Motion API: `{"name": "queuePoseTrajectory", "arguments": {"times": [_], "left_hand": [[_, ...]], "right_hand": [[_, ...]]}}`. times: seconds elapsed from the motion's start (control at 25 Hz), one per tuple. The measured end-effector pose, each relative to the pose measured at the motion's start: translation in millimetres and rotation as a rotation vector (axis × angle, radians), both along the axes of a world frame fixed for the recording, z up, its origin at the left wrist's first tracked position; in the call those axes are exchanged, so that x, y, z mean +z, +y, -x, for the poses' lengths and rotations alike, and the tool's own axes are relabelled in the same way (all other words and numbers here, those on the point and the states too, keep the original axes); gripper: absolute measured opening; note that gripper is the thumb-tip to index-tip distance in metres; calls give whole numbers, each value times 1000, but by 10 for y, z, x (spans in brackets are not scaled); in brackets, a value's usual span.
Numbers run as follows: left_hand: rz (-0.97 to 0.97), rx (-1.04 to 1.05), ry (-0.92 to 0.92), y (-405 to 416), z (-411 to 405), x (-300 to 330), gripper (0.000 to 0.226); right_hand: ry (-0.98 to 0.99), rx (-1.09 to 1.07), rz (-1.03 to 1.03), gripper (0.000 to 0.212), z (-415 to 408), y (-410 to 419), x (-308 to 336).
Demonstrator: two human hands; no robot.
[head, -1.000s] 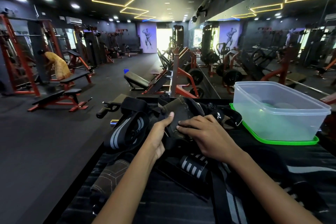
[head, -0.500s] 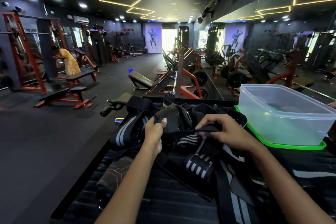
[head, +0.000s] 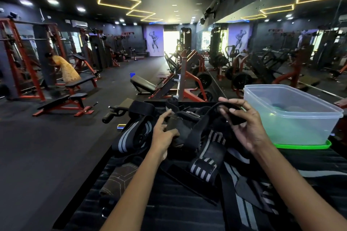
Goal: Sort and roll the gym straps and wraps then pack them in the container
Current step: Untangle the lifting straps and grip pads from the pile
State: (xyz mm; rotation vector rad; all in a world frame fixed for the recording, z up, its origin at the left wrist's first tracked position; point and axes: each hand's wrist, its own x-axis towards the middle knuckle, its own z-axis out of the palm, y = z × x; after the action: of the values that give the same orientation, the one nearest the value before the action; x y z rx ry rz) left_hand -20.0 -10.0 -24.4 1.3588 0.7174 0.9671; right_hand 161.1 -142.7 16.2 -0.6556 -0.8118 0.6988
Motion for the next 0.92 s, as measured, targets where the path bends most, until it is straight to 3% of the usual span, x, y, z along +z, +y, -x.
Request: {"name": "queuePoseTrajectory", "arguments": {"times": [0.12, 0.24, 0.36, 0.44, 0.6, 0.72, 0.92], "left_hand": [[-220, -113, 320, 57, 75, 16, 47], [-455, -42, 439, 81, 111, 40, 32], [-602, -84, 393, 27, 114, 65, 34], [-619, -192, 375, -18, 121, 77, 50], [-592, -141, 342, -15, 110, 77, 14], [-637, -151, 365, 14, 113, 60, 8], [-584, -120, 319, 26, 129, 81, 12]], "right_hand": [[-75, -41, 58, 19, 76, 29, -43], [-115, -130, 104, 13, 140, 46, -53], [-105, -139, 135, 4, 219, 47, -43], [-116, -104, 190, 7, 276, 56, -51], [-253, -10, 453, 20, 349, 85, -119], [-392, 87, 613, 24, 404, 113, -195], [-406, 134, 692, 30, 414, 108, -214]]}}
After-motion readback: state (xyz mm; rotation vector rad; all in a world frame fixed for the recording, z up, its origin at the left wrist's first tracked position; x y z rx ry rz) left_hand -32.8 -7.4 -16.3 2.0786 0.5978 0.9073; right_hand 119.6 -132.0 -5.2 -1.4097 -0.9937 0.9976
